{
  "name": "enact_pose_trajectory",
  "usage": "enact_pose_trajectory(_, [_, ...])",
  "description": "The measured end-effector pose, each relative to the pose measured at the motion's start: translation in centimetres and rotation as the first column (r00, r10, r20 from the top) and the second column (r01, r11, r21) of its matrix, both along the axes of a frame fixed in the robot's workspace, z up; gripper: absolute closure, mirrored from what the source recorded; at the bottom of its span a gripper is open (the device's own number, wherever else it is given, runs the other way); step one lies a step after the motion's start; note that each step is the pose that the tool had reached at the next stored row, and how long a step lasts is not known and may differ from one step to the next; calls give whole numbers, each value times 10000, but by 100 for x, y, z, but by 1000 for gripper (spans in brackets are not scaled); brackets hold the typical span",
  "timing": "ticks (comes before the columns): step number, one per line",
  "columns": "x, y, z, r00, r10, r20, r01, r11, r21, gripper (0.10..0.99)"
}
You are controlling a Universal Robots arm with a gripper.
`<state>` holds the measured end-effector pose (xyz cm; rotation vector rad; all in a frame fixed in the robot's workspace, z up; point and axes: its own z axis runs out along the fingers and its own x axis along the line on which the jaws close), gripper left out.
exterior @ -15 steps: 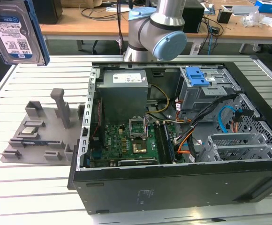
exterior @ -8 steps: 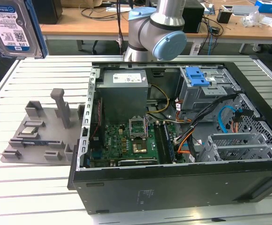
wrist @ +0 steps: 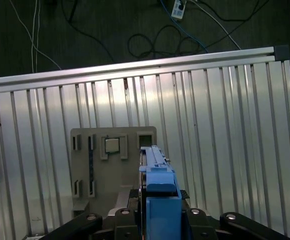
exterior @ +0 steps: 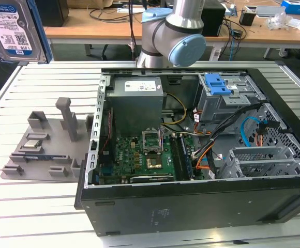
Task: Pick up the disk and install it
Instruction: 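Pick up the disk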
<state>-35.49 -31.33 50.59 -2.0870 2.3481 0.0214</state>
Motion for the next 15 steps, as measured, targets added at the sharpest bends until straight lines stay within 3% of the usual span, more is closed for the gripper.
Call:
enact_pose_trajectory(7, [95,0,-1,10000,1,1,-1,10000,0,718])
enact_pose_trajectory(15, [334,0,0,10000,1,0,-1,10000,0,718])
